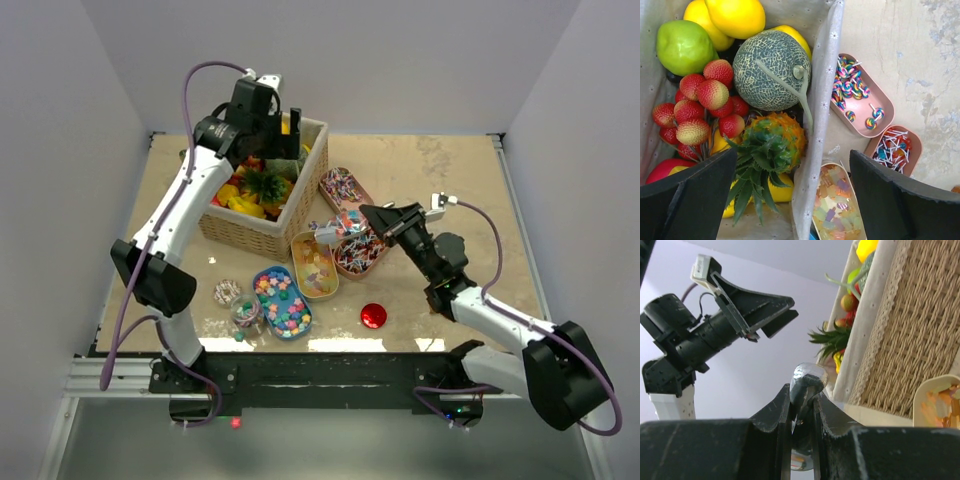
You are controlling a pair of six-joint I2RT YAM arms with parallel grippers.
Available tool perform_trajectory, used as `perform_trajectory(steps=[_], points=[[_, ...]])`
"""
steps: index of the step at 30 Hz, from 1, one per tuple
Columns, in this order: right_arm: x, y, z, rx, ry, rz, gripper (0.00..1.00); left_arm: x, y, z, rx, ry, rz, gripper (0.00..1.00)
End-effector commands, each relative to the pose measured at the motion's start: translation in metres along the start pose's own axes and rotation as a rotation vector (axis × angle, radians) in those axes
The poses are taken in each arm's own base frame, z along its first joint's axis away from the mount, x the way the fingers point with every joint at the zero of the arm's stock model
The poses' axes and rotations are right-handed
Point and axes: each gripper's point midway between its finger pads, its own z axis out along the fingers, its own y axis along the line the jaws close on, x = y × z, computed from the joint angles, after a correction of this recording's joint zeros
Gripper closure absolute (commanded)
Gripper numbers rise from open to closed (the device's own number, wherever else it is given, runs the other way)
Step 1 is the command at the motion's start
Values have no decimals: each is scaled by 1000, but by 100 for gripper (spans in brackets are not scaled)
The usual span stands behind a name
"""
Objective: Pack the candies
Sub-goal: Place the fake candies in the packing bottle.
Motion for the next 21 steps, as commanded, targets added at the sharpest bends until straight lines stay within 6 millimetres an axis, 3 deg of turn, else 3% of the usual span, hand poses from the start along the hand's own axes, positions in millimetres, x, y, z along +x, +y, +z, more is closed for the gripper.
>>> perform_trajectory(steps=[1,21], points=[[4,35,10,-86,10,-27,100,-15,10,-24,-19,-64,-13,1],[142,33,34,-147,355,-118,100,-1,45,-38,-87,-55,-49,1]])
